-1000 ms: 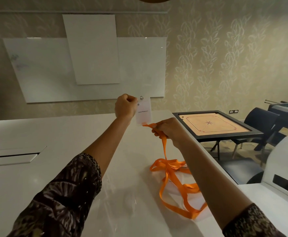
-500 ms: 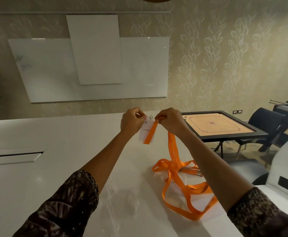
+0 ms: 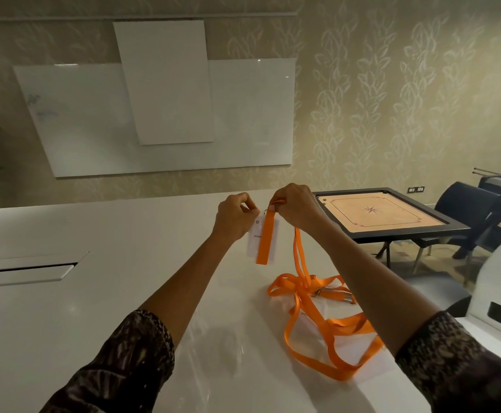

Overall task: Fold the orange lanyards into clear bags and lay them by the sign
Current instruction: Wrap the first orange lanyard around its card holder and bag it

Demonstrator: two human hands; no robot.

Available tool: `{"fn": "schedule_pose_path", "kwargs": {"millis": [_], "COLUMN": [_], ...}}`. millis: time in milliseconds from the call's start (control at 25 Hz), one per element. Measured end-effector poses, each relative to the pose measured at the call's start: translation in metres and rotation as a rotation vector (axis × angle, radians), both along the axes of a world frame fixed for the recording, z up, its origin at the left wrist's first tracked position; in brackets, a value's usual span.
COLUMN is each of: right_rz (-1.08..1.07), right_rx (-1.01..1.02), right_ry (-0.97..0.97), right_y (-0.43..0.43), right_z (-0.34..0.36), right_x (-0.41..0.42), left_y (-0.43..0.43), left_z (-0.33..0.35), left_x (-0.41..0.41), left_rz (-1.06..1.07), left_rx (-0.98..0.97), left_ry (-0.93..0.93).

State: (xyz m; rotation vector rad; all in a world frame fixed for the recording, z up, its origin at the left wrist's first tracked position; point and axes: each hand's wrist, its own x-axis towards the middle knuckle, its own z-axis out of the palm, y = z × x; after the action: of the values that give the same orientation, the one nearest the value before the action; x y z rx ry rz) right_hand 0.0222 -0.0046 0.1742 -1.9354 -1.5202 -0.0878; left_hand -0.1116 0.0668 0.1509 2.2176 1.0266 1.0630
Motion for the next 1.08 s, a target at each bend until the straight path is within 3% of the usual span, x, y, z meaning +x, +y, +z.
{"fn": "schedule_pose_path", "kwargs": {"millis": [240,440,600,800,1080], "right_rz": [-0.006,0.075,0.123,0.345,0.543], "right_rx": [-0.029,-0.076,-0.163,-0.175,-0.067], "right_ry": [0.131,0.329,0.599,0.920,1.024], "right_y": [0.003,0.002,-0.001,-0.005,-0.007], "right_z": [0.006,0.008,-0.004,-0.032,-0.054], "right_x": [0.008,0.022,0.032,0.040,0.041], "left_y": [-0.002,0.000,-0.007,-0.009,-0.007], "left_z": [-0.004,-0.003,0.003,0.012,0.028], "left_x": [-0.003,-0.010,-0.014,-0.015,-0.013], "left_rz": [-0.074,-0.158,-0.244,-0.292,-0.302], "left_rx": [0.037,-0.102,-0.254,-0.381,-0.436], "left_ry": [0.066,0.007,-0.087,-0.166,-0.211]}}
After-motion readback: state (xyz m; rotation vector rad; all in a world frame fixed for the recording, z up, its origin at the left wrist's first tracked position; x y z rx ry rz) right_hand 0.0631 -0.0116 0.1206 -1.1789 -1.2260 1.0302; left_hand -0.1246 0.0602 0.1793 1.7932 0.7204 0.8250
